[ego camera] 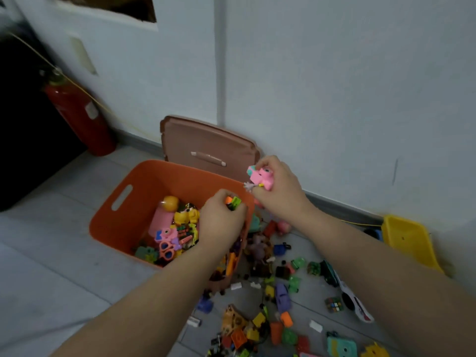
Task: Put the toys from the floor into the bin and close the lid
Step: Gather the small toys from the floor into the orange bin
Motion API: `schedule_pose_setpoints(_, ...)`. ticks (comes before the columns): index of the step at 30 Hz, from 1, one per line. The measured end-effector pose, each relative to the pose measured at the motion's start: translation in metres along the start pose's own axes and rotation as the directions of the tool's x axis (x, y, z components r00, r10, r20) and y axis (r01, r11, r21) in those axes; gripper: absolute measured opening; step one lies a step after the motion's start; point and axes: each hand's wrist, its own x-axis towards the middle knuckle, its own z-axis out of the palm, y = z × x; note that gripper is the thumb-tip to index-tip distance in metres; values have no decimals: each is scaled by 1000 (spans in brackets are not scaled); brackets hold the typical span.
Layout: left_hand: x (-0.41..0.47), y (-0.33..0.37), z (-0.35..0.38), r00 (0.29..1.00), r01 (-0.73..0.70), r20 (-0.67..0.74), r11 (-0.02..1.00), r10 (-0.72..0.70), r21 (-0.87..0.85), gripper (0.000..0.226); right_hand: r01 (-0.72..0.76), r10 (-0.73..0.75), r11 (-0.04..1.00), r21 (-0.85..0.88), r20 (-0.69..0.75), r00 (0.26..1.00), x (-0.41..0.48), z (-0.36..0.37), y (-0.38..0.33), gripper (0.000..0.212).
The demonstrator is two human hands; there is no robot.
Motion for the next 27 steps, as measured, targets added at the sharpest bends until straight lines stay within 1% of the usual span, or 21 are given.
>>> schedule_pose_setpoints(3, 25, -20, -33, 992, 100, -83, 995, -99, 6, 15, 67, -69, 997, 37, 49, 996, 21, 36, -25, 40)
schedule_pose_setpoints(7, 51, -55, -83, 957, 201, -221, 979, -190, 28, 17, 108, -120, 991, 78, 179, 976, 42, 95, -54, 43)
schedule_pose_setpoints(11, 61, -93, -114, 929, 294, -256, 953, -267, 74, 27, 91, -104, 994, 58, 313, 944, 53, 143, -73, 53)
schedule_pose_setpoints(14, 58, -106, -129, 916, 337, -269, 935, -297, 114, 40, 108, -102, 994, 13, 453, 886, 55, 171, -82, 63)
schedule_pose_setpoints(16, 56, -112, -137, 915, 346, -261, 931, -308, 115, 49, 142, -103, 990, -25, 558, 823, 52, 184, -85, 63)
schedule_pose_setpoints(18, 54, -116, -142, 916, 348, -261, 929, -306, 130, 51, 188, -110, 980, -62, 622, 775, 49, 193, -86, 63)
schedule_pose_setpoints(20, 51, -116, -144, 918, 339, -262, 933, -298, 124, 51, 215, -117, 974, -75, 646, 754, 45, 196, -86, 67)
schedule_pose_setpoints(22, 46, -112, -142, 933, 294, -258, 946, -252, 139, 48, 231, -133, 970, -71, 639, 758, 43, 193, -84, 68)
schedule_pose_setpoints(24, 42, -107, -137, 948, 238, -251, 960, -197, 145, 45, 241, -165, 969, -52, 591, 789, 41, 186, -80, 65)
schedule_pose_setpoints(27, 33, -94, -120, 974, 121, -210, 979, -85, 166, 43, 283, -233, 958, -36, 475, 848, 36, 163, -70, 61)
